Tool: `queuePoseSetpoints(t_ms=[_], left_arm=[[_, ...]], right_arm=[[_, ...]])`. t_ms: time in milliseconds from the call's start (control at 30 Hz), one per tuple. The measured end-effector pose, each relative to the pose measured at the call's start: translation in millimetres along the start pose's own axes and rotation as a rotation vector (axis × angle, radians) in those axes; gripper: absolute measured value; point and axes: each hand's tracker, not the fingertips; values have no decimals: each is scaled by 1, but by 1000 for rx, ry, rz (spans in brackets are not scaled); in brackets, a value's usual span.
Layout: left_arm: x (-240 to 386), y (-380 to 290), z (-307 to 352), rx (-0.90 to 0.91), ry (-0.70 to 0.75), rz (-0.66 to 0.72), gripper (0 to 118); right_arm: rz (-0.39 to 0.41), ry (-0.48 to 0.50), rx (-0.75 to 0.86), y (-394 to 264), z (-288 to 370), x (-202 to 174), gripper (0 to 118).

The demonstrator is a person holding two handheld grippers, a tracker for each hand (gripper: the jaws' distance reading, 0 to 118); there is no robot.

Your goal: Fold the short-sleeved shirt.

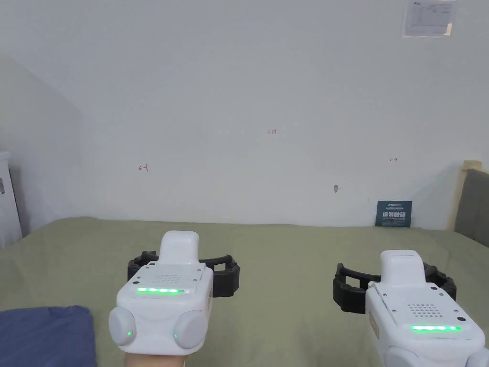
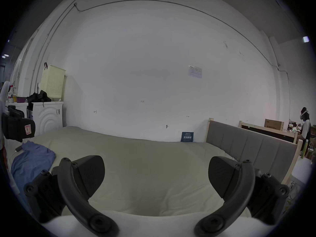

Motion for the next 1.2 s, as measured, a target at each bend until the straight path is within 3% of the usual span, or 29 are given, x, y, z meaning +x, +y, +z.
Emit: queuePoseSetpoints(t_ms=[1200], left_arm=[[0,0,0,4,-11,8,118]], right_arm=[[0,3,-9,-4,-4,2,118]])
